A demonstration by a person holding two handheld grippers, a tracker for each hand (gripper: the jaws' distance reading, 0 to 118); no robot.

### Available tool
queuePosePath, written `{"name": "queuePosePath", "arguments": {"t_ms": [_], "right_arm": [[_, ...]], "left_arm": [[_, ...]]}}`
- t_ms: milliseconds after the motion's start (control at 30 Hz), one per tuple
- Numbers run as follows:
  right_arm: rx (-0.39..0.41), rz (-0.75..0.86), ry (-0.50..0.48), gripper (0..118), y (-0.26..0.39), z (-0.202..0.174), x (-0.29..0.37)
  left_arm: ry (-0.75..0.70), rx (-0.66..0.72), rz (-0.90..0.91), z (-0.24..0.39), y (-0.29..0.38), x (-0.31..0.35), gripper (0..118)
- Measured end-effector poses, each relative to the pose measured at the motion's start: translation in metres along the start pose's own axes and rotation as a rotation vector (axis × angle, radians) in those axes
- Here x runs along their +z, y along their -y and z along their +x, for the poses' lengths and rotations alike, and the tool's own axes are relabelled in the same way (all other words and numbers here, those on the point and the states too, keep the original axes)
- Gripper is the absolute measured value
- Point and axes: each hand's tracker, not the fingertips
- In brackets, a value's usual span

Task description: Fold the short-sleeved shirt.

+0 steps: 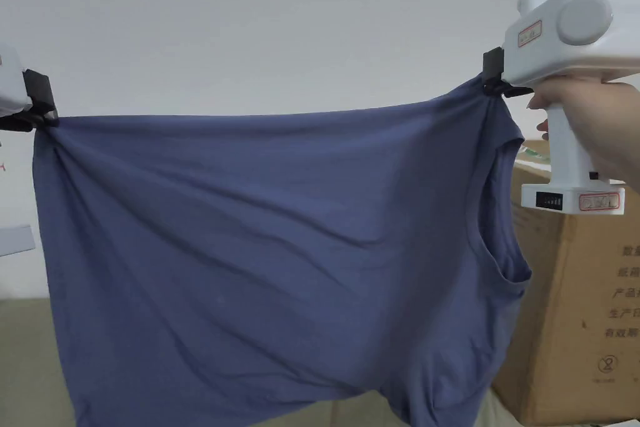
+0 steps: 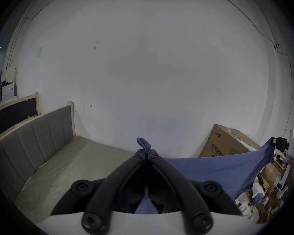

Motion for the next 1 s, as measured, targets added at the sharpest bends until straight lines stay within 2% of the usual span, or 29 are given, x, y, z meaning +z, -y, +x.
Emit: {"name": "queuePosePath", "arguments": {"t_ms": [133,300,367,467,600,633,667,767,900,1000], "right_arm": [[-0.006,0.020,-0.003,1,0.046,-0.002,-0.025],[-0.095,-0.147,0.014,1,0.165,0.001,-0.049],[-0.121,-0.267,-0.008,1,0.229,0.003,-0.057],[-0.113,-0.458,-0.033,1,0.336,0.001,-0.048],[-0.092,-0.706,-0.030,1,0.454,0.014,-0.016],[-0.112,-0.733,-0.022,1,0.470,0.021,-0.001],[-0.168,-0.739,-0.047,1,0.482,0.029,0.017],[-0.191,-0.761,-0.134,1,0.499,0.048,0.067],[-0.112,-0.822,-0.220,1,0.505,0.065,0.140],[-0.102,-0.862,-0.280,1,0.508,0.078,0.190]], "left_arm": [[-0.027,-0.050,-0.029,-0.001,0.044,-0.038,0],[-0.040,-0.032,-0.202,-0.014,0.151,-0.075,0],[-0.027,0.009,-0.303,-0.024,0.207,-0.086,0],[-0.022,0.119,-0.460,-0.044,0.303,-0.084,0],[-0.081,0.124,-0.658,-0.067,0.408,-0.050,0],[-0.075,0.116,-0.691,-0.072,0.428,-0.037,0],[-0.071,0.091,-0.711,-0.075,0.441,-0.022,0],[-0.040,0.100,-0.717,-0.094,0.463,0.017,0],[-0.038,0.115,-0.743,-0.112,0.467,0.078,0],[-0.033,0.070,-0.736,-0.121,0.463,0.123,0]]}}
